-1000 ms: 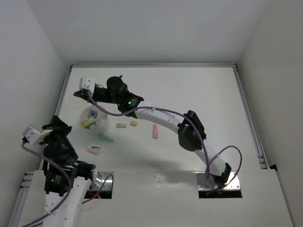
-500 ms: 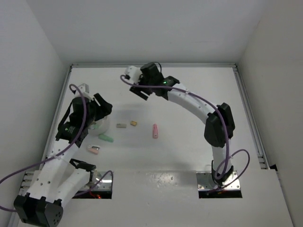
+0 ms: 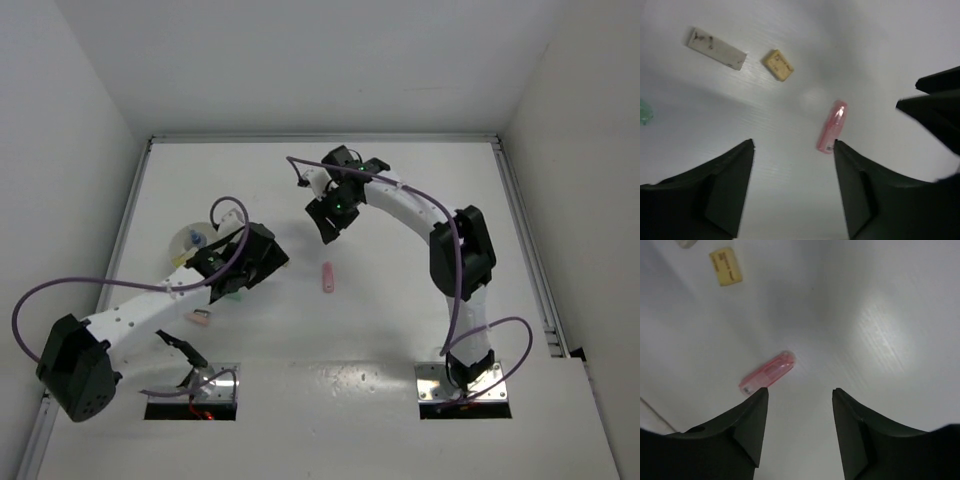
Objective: Sort the stationery into containers
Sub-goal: Grab a piece of stationery with the right arm
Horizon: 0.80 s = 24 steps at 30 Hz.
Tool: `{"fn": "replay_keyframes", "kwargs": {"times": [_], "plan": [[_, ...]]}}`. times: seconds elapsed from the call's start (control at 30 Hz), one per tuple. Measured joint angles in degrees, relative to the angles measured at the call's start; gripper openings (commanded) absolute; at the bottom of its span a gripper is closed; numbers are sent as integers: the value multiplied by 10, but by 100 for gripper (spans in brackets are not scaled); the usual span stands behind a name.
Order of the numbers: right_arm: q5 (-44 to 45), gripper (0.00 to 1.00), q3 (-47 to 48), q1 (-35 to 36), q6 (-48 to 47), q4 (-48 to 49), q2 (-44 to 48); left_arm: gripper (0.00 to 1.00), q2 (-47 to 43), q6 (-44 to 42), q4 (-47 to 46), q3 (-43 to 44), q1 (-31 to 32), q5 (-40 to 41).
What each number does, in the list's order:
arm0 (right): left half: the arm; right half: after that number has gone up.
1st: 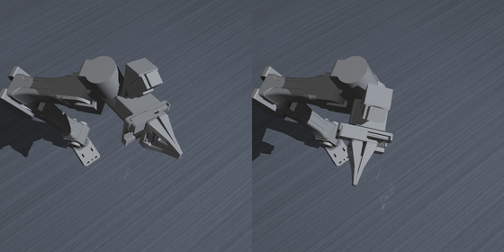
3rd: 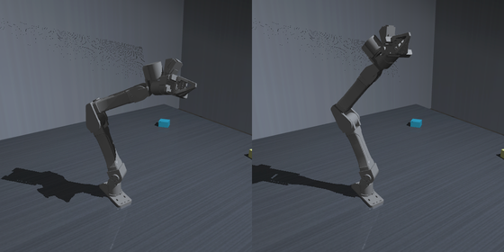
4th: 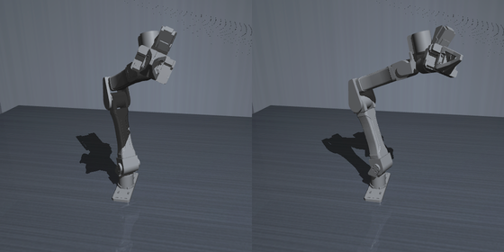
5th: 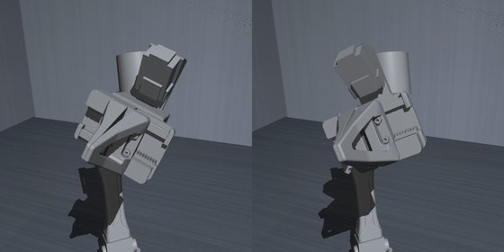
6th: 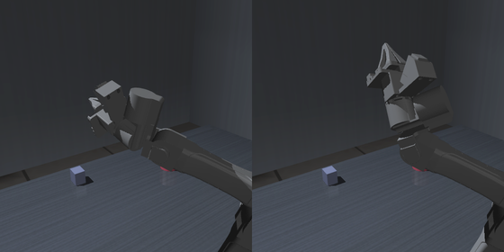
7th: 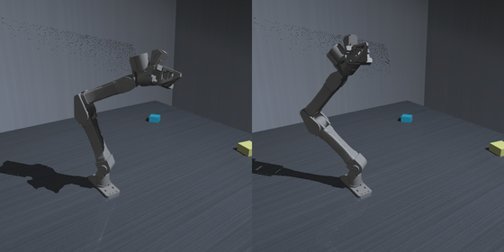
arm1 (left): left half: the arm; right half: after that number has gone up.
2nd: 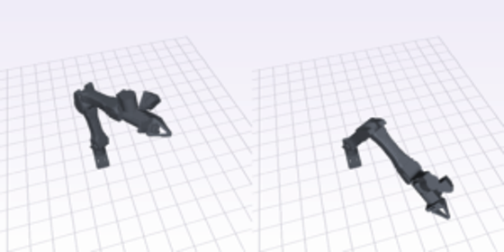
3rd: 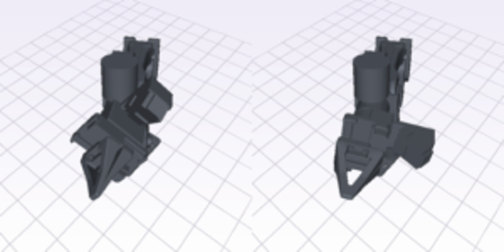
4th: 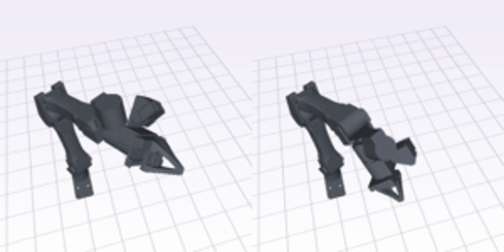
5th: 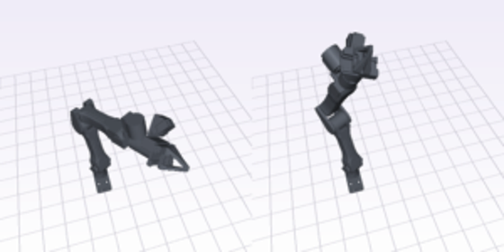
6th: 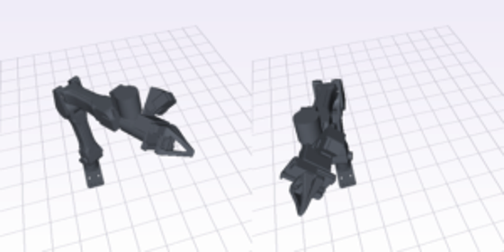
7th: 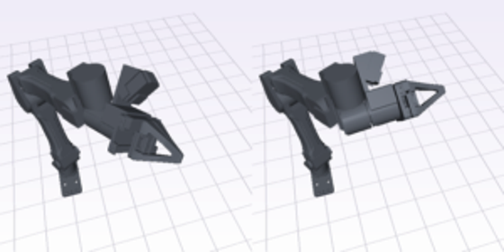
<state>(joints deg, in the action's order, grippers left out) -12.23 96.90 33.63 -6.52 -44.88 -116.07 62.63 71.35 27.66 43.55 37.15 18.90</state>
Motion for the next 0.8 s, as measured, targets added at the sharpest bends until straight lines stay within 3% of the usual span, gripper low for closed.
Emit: {"fn": "replay_keyframes", "kwargs": {"times": [0.1, 0.3, 0.6, 0.8], "plan": [[-45, 61, 13, 1, 24, -38, -28, 81, 29, 43, 10, 1, 22, 43], [-67, 58, 5, 13, 97, -66, -37, 82, 46, 120, 18, 2, 21, 114], [27, 52, -66, 31, 240, -30, -24, 82, 109, 184, 14, 2, -16, 144], [89, 52, -76, 62, 301, -12, -24, 82, 95, 187, 12, 2, -14, 146]]}}
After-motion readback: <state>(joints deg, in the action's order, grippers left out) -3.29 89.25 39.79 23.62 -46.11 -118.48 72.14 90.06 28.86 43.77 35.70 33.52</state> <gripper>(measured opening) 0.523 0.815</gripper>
